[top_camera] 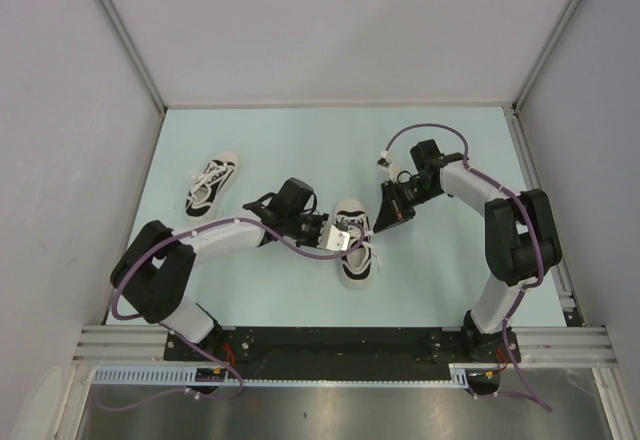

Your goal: Tie the shoes

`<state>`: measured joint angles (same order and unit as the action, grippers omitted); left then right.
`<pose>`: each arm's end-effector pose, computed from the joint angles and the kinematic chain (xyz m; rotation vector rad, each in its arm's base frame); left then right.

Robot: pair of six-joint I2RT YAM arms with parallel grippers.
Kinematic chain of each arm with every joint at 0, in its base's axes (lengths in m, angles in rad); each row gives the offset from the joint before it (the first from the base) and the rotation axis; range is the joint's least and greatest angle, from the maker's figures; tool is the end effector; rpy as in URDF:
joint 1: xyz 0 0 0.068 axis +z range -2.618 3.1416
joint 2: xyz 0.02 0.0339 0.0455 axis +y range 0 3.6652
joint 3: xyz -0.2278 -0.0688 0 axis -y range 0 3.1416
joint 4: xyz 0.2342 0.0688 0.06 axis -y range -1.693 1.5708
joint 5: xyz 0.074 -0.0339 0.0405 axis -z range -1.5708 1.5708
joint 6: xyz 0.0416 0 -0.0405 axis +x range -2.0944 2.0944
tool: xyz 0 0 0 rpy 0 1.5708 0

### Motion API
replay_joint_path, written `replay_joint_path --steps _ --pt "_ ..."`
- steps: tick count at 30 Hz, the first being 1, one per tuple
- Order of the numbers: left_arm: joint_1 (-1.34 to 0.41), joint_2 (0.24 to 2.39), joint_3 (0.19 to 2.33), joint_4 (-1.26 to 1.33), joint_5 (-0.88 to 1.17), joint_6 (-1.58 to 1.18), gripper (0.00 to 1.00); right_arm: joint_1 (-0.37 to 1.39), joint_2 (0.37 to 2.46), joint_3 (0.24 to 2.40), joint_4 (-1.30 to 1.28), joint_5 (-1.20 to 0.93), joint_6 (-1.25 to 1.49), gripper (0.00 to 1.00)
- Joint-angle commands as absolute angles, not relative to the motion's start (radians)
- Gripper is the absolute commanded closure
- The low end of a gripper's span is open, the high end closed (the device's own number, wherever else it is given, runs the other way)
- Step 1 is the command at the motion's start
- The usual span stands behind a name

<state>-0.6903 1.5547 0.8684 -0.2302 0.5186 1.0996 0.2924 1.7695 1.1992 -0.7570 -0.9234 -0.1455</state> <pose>0.2202 -0.2086 0.1519 1.9799 1.3144 -0.4516 0.2953 0.1235 0.1647 -0.7370 2.5655 1.3460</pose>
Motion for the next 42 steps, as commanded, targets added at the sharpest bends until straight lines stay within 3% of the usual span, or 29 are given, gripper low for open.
replay_joint_path --steps 1,42 --pt "-0.681 1.5 0.845 -0.23 0.508 1.108 1.0 0.27 1.71 1.218 -0.811 -0.899 -0.192 1.0" --pt "-0.623 1.476 0.828 -0.25 0.495 1.146 1.0 0.227 1.686 1.218 -0.887 -0.821 -0.276 1.0"
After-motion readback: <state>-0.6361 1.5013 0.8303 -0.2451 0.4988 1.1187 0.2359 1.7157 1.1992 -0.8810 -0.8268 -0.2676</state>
